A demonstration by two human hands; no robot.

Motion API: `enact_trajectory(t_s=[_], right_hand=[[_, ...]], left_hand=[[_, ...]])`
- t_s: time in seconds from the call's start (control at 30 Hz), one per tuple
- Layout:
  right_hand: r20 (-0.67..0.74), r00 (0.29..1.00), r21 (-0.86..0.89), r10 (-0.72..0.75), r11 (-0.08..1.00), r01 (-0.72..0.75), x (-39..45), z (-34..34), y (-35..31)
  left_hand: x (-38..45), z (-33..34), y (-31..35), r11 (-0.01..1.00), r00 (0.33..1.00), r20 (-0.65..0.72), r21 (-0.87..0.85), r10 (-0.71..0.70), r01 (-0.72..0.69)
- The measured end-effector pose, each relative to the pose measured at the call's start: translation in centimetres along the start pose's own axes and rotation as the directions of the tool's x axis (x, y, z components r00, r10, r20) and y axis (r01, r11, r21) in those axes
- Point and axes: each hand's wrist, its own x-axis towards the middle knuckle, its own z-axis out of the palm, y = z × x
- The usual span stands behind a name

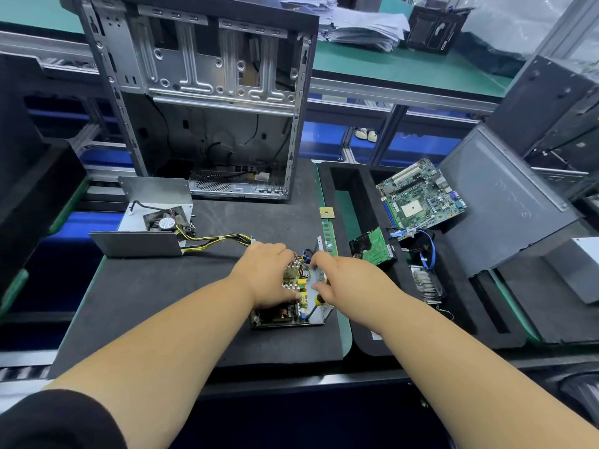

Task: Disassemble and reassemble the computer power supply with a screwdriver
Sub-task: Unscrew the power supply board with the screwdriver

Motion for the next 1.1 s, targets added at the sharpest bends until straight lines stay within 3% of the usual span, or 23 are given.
enact_trajectory(t_s=[0.13, 0.37, 0.53, 0.77, 1.03, 1.1], right_hand=[[-0.052, 0.998, -0.108, 0.018, 0.994, -0.024, -0.3, 0.4, -0.3], [-0.012, 1.0, 0.076, 0.007, 0.997, -0.006, -0.3, -0.5, -0.1], [-0.037, 0.998, -0.061, 0.054, 0.997, -0.056, -0.5, 0.1, -0.1], [-0.033, 0.999, 0.154, 0.01, 0.988, -0.005, -0.5, 0.1, -0.1], [-0.048, 0.994, -0.056, 0.094, 0.994, -0.097, -0.7, 0.6, 0.2], [-0.052, 0.995, -0.006, 0.084, 0.996, -0.084, -0.8, 0.5, 0.3]], left_hand=[[0.0, 0.1, 0.0, 1.0, 1.0, 0.004, 0.001, -0.002, 0.002], [0.0, 0.2, -0.1, 1.0, 1.0, 0.001, -0.018, -0.006, 0.006], [0.1, 0.2, -0.1, 1.0, 1.0, 0.003, -0.021, -0.009, 0.009], [0.1, 0.3, -0.1, 1.0, 1.0, -0.003, -0.02, -0.012, 0.012], [0.1, 0.3, -0.1, 1.0, 1.0, 0.012, -0.011, -0.02, 0.02], [0.1, 0.3, -0.1, 1.0, 1.0, 0.011, -0.006, -0.019, 0.019]])
